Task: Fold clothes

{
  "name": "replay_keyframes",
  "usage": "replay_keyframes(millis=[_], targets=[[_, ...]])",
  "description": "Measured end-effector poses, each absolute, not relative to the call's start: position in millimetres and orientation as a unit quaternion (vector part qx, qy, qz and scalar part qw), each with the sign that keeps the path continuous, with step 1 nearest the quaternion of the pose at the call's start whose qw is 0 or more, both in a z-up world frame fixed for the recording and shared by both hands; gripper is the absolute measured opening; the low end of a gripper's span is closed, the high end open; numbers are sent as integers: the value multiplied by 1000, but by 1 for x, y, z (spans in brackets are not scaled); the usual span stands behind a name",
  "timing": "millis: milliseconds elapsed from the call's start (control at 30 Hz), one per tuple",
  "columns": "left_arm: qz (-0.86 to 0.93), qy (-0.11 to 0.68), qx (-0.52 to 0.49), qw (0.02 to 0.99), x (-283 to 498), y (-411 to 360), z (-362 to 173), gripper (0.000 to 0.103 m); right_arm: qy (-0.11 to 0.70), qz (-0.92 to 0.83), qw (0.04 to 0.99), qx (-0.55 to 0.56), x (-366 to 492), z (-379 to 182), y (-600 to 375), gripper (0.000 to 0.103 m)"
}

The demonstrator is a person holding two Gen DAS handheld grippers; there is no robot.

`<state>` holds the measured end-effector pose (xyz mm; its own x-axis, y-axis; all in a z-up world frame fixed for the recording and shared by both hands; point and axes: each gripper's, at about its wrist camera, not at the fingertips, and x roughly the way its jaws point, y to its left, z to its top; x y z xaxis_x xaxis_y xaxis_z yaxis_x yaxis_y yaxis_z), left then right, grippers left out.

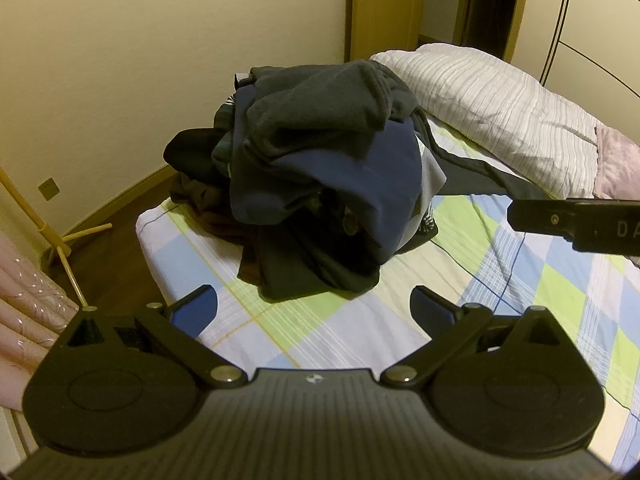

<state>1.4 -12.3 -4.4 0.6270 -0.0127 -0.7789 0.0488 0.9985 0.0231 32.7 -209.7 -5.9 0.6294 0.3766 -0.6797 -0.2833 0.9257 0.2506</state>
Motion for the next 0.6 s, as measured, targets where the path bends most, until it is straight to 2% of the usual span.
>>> replay_keyframes(millis=[600], targets=[[-21,434,32,900,-1,-19,-6,101,396,184,897,66,32,-12,-218,81]])
